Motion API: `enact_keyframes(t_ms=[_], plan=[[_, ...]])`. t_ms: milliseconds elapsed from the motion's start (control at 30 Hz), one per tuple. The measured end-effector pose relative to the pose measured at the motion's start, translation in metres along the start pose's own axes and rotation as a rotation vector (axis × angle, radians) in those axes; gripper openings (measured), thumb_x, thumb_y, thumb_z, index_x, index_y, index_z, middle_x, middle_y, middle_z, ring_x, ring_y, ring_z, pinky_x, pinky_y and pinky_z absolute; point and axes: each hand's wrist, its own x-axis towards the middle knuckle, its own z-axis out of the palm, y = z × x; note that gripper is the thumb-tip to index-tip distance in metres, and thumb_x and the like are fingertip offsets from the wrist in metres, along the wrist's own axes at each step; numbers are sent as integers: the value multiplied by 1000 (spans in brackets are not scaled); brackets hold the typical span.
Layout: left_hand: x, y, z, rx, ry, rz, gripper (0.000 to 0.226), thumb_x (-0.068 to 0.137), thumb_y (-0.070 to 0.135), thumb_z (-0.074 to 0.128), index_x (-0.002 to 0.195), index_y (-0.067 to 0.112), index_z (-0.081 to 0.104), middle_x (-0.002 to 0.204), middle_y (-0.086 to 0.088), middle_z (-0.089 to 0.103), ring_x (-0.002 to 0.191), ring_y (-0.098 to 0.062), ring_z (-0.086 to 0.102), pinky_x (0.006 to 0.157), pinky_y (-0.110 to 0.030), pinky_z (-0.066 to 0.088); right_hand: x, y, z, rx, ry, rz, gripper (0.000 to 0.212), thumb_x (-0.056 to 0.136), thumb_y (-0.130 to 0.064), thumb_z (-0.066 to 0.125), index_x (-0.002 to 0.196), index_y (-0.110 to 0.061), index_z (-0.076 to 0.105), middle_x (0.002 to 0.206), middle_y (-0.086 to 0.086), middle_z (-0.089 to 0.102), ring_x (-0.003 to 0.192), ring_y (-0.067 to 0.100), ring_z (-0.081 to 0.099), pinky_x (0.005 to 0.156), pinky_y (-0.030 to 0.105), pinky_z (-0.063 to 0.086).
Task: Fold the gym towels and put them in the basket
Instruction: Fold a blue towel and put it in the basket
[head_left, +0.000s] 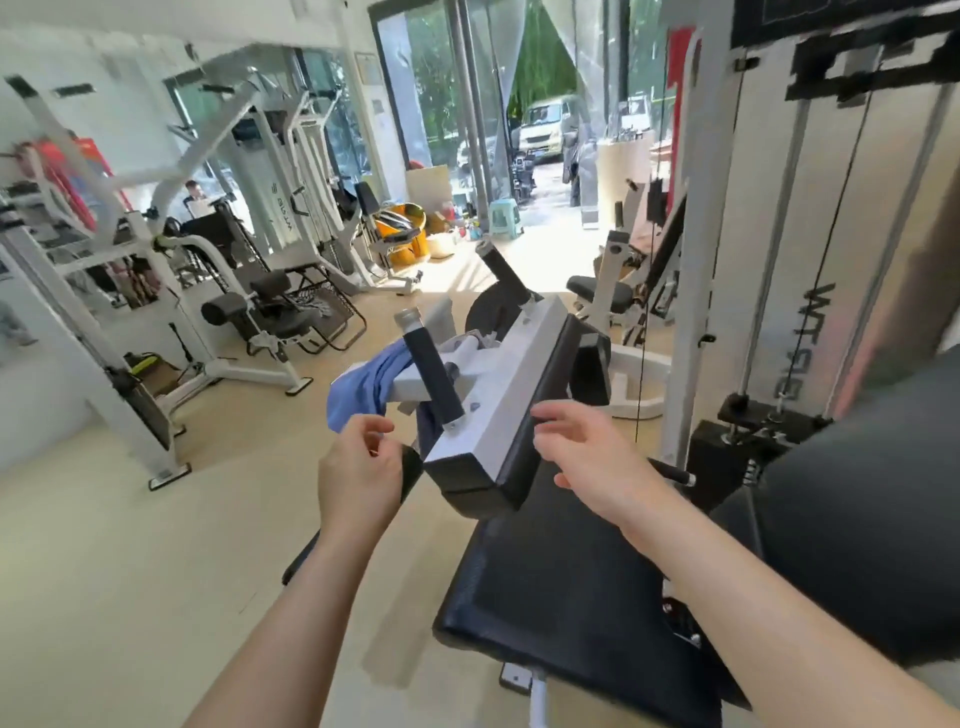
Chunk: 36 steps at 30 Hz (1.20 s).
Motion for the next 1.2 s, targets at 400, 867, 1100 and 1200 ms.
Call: enact_keyframes(t_ms=[400,867,1100,1200], plan=[[207,-70,94,193,-87,-5,22,90,20,50,110,11,55,105,-3,58,98,-24,53,69,-30,36,238,-29,82,-333,-183,-141,25,97,-21,52,114,-35,62,102,-19,60,90,-6,54,66,10,39],[240,15,65,-693,-554,2,20,100,21,47,111,14,62,102,-11,70,95,-24,67,85,-40,52,294,-50,101,-179,-293,-346,50,75,-24,75,121,-32,56,113,-4,64,105,10,61,98,35,48],[213,109,43,-386,-748,489,16,90,21,56,100,17,68,93,-2,72,90,-15,67,80,-32,53,245,-59,14,156,-379,-268,17,80,-20,73,97,-19,71,94,1,73,92,17,69,81,30,54],[186,135,45,-152,-776,632,13,93,20,57,94,26,67,84,12,68,82,-1,62,73,-20,46,211,-37,-24,415,-492,-176,20,91,-29,59,105,-24,72,106,-1,71,102,14,66,84,27,52]])
